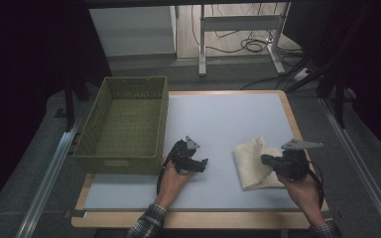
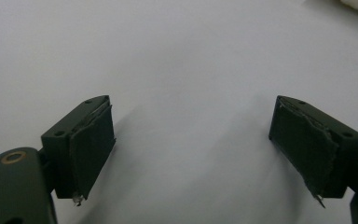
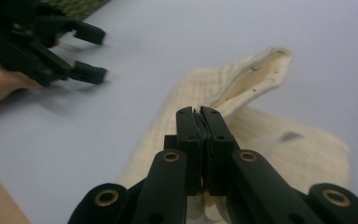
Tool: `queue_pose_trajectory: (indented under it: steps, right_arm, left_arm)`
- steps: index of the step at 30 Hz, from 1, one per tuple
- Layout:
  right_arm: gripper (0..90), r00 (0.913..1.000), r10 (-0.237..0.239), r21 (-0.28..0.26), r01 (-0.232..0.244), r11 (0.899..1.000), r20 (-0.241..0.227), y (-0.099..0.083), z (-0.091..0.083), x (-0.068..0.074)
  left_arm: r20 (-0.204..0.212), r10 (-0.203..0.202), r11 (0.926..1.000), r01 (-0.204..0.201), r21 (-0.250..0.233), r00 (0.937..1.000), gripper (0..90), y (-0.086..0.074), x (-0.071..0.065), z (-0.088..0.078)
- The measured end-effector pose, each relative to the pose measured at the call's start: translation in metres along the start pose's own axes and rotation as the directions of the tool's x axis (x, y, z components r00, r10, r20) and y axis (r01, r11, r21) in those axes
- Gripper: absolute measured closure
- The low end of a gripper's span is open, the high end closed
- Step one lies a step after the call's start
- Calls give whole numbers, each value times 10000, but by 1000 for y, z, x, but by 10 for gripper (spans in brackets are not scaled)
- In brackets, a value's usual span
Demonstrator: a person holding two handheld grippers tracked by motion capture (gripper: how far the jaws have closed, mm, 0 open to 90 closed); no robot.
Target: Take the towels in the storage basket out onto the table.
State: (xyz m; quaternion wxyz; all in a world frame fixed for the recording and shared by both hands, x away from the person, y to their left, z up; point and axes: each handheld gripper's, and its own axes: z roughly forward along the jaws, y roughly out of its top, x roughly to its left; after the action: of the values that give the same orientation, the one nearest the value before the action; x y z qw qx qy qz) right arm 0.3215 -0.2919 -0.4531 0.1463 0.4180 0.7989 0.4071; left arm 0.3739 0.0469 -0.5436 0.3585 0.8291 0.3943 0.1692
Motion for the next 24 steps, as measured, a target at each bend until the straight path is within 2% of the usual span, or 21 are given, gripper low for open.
queue_pose_trajectory:
  steps: [2,5,10,19,22,24]
  right_arm:
    - [875,9992,357,12,-357,9994,203,-11,-6,-9]
    - [875,9967,640,1,-641,9979,492,-22,-10,-19]
    - [874,9906,1111,170,-1128,9935,794,-42,-10,-34]
    - [873,9799,1645,233,-1681,9855,1126,-64,-18,-43]
    - [873,9795,1475,230,-1520,9881,1373,-69,-21,-43]
    - [868,9774,1524,444,-1604,9861,1462,-72,-19,-46]
  left_arm:
    - [7,-4,10000,4,1,10000,142,0,0,0]
    - [5,-48,10000,48,-37,10000,142,0,0,0]
    - [-39,25,10000,-25,16,10000,141,0,0,0]
    - [-45,31,10000,-31,-4,10000,142,0,-1,0]
    - [-48,33,10000,-33,-5,10000,142,0,-1,0]
    - [-56,43,10000,-43,-9,10000,142,0,-1,0]
